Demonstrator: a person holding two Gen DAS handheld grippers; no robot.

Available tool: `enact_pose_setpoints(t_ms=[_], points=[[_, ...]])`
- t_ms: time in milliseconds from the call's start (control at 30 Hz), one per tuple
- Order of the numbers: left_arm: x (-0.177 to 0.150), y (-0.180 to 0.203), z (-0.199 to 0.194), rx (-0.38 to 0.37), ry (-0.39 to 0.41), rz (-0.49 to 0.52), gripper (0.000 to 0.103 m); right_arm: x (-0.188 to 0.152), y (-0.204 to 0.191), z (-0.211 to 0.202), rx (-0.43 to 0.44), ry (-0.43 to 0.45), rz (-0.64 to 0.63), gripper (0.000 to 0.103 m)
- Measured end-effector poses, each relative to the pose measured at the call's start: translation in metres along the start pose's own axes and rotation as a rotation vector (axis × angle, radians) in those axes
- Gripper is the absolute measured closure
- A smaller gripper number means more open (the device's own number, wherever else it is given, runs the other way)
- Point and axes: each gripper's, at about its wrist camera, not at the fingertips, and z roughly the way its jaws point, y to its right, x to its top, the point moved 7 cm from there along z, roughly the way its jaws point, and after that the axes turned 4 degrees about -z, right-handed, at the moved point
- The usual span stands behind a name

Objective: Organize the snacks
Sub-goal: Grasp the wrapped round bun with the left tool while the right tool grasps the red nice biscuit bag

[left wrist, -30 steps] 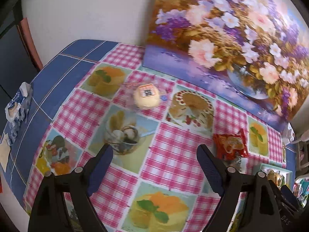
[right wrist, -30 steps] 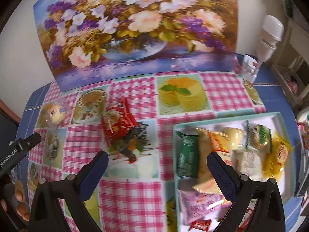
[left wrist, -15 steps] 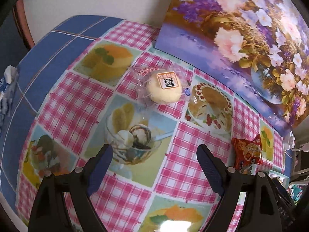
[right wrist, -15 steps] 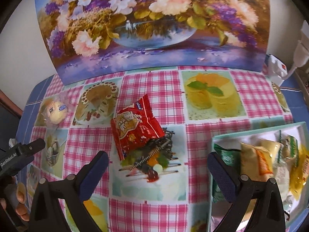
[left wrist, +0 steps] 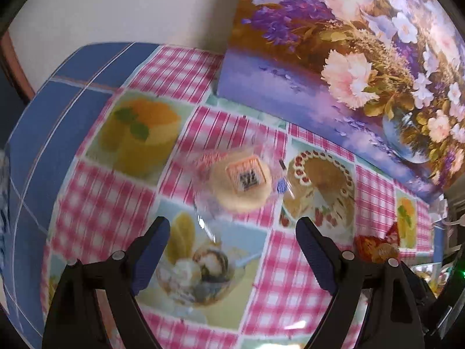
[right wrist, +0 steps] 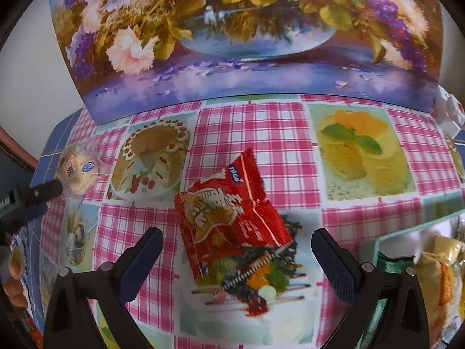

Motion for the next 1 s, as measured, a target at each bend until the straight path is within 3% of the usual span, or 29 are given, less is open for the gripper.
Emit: enact_pose_setpoints(t_ms=[467,667,733,1000], points=[[0.032,0.003,0.052,0.034,-0.034,-0.028,0.014,0.012,-0.015,0.027,-0.005,0.019,-0.049,0.001],[0.034,0.004,0.062,0.056,-0.022,-0.034,0.019,0.016,-0.01,0.024,-0.042,0.035,-0.054,0.028],[0.033,0.004,0.062,0.058,-0.018,-0.035,0.021,0.017,-0.007,0.022,-0.05,0.041,-0.043,0.044],[0.024,0.01,0.054,0.067,-0.005,-0.009,0.029,0.015,0.001,0.02,-0.048,0.046,-0.01,0.048]])
